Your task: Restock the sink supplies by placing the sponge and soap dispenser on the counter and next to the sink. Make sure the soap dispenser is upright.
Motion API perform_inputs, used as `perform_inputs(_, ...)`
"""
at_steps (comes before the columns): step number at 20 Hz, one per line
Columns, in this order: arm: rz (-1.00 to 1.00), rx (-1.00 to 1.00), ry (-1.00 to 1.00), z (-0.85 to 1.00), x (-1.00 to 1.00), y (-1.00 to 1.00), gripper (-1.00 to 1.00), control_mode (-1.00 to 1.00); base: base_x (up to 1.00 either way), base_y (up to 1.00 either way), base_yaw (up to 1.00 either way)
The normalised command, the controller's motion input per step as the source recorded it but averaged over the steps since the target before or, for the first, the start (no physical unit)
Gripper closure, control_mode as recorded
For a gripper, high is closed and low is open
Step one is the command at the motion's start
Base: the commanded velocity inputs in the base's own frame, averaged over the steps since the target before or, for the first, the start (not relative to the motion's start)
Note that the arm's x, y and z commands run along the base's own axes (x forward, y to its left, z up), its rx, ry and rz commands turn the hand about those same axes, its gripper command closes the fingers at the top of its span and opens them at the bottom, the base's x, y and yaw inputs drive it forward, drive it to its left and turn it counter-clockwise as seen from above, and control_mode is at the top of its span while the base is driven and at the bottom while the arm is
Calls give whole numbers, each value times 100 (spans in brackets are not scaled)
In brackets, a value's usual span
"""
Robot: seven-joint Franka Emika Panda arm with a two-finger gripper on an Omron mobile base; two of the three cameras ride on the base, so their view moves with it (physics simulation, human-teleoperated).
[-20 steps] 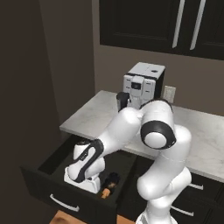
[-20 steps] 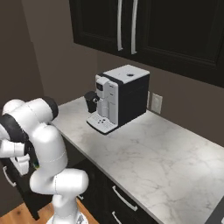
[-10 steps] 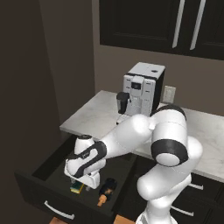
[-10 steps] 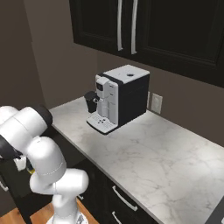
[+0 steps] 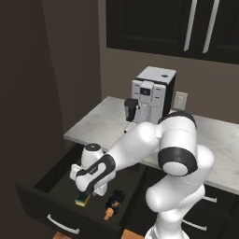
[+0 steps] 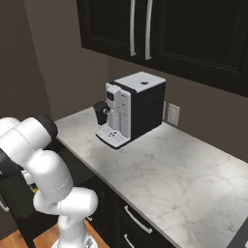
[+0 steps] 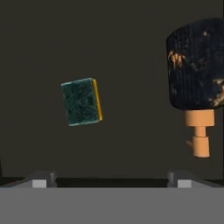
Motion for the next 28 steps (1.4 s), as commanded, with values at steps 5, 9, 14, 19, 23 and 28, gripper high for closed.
perform_inputs(5, 0, 0, -16, 0, 36, 0, -100, -100, 0, 0, 0)
perform_inputs(9, 3, 0, -7, -18, 9, 0, -100, -100, 0, 0, 0)
perform_inputs(14, 7, 0, 3, -37, 30, 6, -100, -100, 0, 0, 0)
perform_inputs(19, 9, 0, 1, -28, 22, 7, -100, -100, 0, 0, 0)
perform_inputs(23, 4, -6, 0, -18, 1, 24, -100, -100, 0, 0, 0)
perform_inputs(28, 0, -11, 0, -11, 0, 29, -100, -100, 0, 0, 0)
